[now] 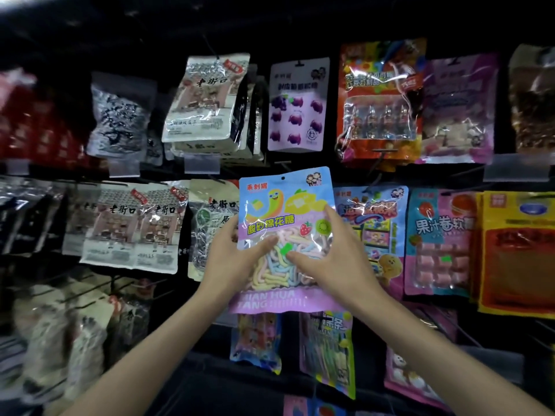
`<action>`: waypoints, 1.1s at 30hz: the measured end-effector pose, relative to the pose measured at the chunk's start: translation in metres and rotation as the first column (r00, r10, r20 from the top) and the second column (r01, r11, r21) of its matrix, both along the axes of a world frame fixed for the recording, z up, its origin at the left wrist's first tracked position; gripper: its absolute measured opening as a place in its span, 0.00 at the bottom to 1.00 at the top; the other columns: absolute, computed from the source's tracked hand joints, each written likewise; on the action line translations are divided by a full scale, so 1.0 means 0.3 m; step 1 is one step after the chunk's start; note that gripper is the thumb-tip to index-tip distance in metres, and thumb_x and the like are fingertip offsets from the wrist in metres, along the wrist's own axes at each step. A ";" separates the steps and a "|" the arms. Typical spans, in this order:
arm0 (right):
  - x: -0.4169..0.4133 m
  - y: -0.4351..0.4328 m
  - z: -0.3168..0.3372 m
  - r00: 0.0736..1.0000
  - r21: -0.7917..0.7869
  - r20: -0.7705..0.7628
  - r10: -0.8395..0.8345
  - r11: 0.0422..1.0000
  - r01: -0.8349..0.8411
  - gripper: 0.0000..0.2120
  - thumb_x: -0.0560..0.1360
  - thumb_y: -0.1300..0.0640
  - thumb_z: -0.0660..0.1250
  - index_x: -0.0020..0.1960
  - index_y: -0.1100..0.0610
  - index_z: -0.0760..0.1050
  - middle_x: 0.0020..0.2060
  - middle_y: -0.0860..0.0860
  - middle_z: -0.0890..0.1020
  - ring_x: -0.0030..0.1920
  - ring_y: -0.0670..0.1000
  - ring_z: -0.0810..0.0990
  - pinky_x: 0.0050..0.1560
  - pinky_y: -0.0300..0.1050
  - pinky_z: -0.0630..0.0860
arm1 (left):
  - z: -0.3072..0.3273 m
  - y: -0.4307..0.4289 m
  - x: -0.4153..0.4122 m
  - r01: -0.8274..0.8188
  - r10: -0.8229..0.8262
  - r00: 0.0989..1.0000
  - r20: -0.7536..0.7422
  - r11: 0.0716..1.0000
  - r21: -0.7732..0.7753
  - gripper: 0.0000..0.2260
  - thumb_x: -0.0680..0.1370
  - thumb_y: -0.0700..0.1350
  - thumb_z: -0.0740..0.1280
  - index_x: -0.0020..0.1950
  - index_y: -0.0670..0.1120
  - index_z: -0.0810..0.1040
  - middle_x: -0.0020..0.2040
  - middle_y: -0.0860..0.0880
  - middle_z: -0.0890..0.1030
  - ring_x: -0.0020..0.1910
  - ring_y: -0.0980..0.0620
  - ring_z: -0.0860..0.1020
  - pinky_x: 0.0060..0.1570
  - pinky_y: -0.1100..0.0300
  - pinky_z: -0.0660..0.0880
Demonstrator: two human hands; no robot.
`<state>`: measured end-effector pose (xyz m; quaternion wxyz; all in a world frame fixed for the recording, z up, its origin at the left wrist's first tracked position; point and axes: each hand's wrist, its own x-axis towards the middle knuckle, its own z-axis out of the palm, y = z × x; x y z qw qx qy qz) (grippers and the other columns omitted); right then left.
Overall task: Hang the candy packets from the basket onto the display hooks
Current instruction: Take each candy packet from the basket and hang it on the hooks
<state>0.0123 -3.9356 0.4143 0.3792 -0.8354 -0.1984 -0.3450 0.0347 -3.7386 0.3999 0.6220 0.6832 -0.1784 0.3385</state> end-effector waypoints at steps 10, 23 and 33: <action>-0.001 0.005 -0.011 1.000 0.021 -0.019 0.025 0.999 -0.024 0.54 0.71 0.38 0.78 0.85 0.45 0.48 0.82 0.43 0.58 0.80 0.48 0.59 0.75 0.49 0.62 | 0.007 0.019 -0.016 0.090 -0.090 0.996 -0.016 0.996 -0.004 0.15 0.74 0.42 0.79 0.56 0.55 0.79 0.46 0.57 0.88 0.41 0.48 0.88 0.34 0.59 0.82; -0.005 0.001 -0.018 0.998 0.101 -0.031 0.062 0.993 -0.059 0.52 0.71 0.42 0.80 0.84 0.45 0.52 0.80 0.44 0.62 0.77 0.46 0.63 0.66 0.41 0.63 | 0.008 0.044 0.041 0.024 -0.023 1.000 -0.021 0.999 0.024 0.23 0.66 0.60 0.83 0.59 0.65 0.83 0.59 0.52 0.84 0.53 0.45 0.86 0.48 0.43 0.85; 0.082 -0.004 -0.031 0.995 0.028 -0.099 -0.021 0.999 0.024 0.53 0.71 0.37 0.77 0.84 0.43 0.48 0.81 0.47 0.61 0.77 0.52 0.66 0.67 0.52 0.69 | 0.006 0.020 0.123 -0.079 0.081 0.997 -0.010 0.987 0.137 0.28 0.67 0.63 0.81 0.60 0.80 0.71 0.60 0.53 0.81 0.57 0.48 0.83 0.55 0.45 0.82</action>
